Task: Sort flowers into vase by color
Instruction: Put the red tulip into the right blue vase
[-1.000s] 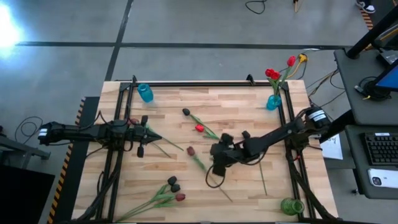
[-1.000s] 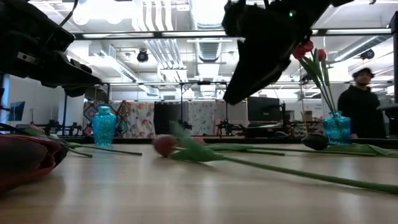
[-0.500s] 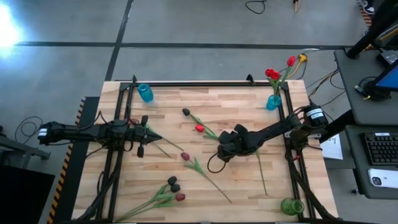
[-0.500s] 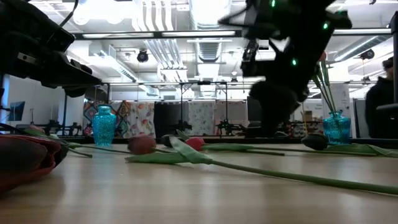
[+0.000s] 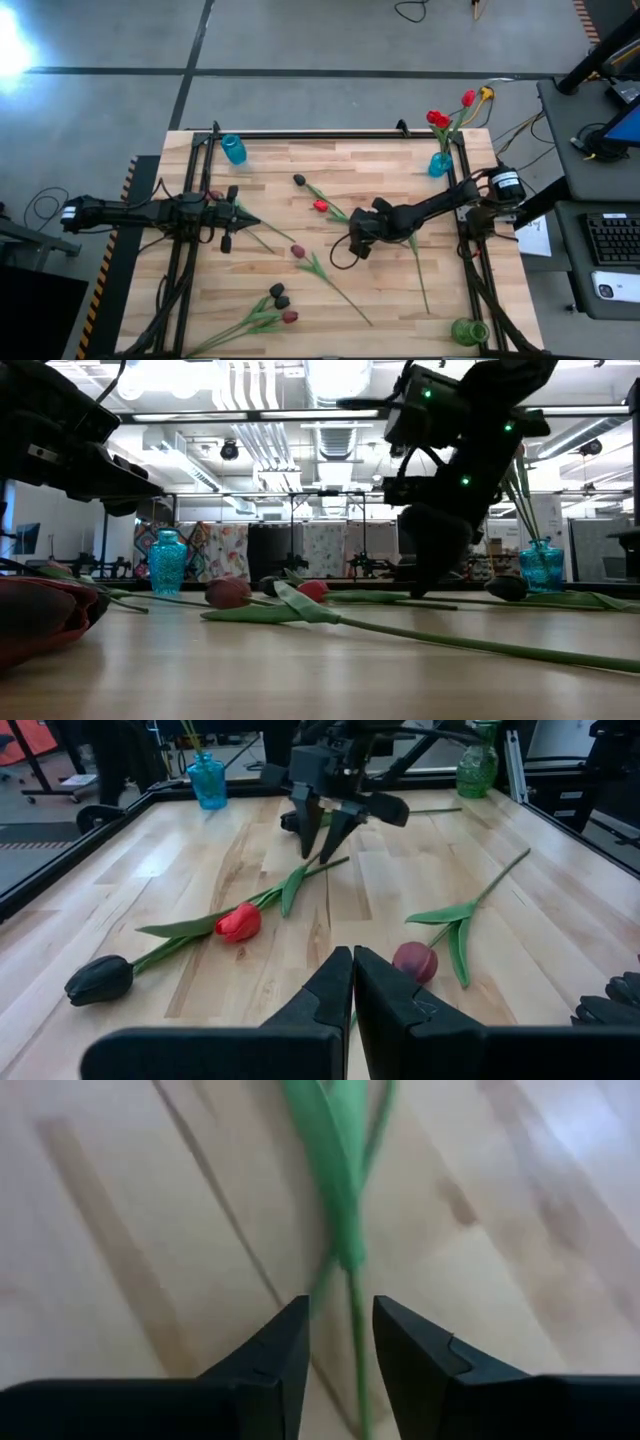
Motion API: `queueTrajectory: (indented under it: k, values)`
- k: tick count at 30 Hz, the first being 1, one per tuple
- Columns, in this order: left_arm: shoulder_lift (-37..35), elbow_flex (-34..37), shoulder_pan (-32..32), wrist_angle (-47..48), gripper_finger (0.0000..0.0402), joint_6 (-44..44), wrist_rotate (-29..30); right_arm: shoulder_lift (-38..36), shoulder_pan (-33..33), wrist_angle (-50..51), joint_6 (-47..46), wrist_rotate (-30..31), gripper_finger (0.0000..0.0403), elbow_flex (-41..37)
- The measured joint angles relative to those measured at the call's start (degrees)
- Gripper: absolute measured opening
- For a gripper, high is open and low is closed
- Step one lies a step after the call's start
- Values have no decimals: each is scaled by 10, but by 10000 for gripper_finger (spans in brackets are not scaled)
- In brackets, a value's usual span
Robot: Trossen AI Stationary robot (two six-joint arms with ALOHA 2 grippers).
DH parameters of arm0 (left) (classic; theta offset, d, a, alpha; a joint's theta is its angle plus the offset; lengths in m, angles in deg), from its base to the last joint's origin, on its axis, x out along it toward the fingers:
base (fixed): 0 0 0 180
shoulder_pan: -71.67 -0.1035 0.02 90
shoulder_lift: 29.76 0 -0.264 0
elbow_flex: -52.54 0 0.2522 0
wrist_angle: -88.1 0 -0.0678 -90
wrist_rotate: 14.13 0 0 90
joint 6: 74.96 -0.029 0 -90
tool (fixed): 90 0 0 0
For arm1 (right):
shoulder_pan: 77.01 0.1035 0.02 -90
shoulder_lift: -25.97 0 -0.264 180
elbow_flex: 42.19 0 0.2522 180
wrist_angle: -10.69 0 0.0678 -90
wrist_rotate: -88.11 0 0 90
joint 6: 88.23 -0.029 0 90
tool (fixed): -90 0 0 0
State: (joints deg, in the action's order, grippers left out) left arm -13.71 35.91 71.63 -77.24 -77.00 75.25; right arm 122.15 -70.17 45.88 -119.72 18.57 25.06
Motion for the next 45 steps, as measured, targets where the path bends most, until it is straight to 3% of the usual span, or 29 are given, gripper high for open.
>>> queueTrajectory:
  k: [20, 30, 45]
  values:
    - [0, 0, 0, 0, 0, 0, 0, 0, -36, -17, 45, -28, 89, -18]
    - [0, 0, 0, 0, 0, 0, 0, 0, -37, -98, 65, -30, 64, -45]
    - [0, 0, 0, 0, 0, 0, 0, -6, -41, -103, 102, -25, 127, -18]
